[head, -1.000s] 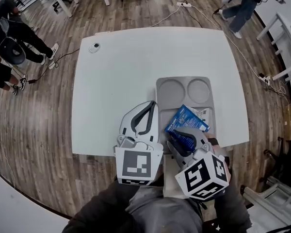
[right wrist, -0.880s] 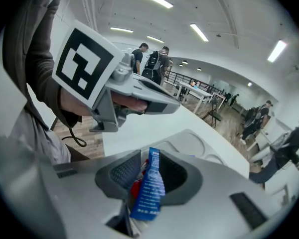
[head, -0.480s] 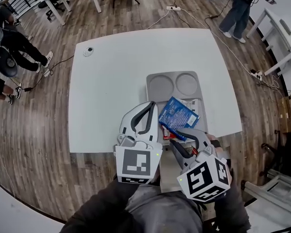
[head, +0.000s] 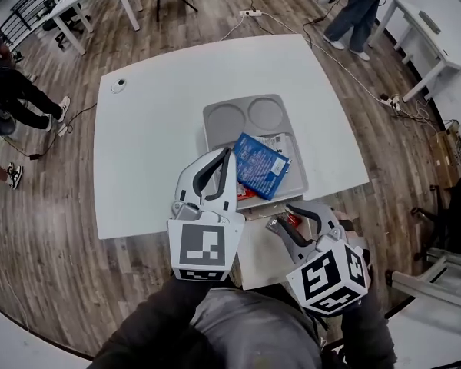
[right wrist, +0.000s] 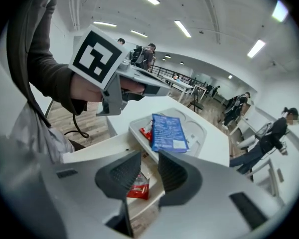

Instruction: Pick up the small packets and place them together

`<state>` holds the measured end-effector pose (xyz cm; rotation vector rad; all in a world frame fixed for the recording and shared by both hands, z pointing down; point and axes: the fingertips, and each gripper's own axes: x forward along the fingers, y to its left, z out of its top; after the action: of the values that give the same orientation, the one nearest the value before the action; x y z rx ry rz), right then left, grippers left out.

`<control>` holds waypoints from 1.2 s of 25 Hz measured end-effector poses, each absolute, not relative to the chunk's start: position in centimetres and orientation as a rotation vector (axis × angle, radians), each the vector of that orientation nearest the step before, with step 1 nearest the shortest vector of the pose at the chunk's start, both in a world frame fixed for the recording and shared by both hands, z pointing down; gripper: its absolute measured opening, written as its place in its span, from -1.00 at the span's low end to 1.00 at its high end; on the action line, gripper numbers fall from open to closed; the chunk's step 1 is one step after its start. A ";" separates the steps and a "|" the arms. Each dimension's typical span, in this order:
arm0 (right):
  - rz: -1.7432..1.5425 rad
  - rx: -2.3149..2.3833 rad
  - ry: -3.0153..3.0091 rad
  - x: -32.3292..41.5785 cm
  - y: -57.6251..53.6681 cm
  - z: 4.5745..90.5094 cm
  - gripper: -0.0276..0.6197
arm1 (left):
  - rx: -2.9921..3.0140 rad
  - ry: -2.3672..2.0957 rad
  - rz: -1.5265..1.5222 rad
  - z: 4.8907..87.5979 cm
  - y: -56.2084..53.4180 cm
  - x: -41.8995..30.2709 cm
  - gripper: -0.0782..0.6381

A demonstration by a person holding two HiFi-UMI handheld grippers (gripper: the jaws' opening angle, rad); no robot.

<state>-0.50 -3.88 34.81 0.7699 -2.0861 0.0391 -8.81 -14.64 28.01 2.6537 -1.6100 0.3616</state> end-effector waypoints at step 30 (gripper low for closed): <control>0.164 0.530 -2.062 -6.1 -3.1 45.3 -0.49 | 2.596 -1.679 0.433 33.6 -15.5 -12.0 -0.78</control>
<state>-6.10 -3.07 45.26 0.5301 -2.0618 0.1641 -11.98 -15.47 33.64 2.5959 -1.6792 0.4326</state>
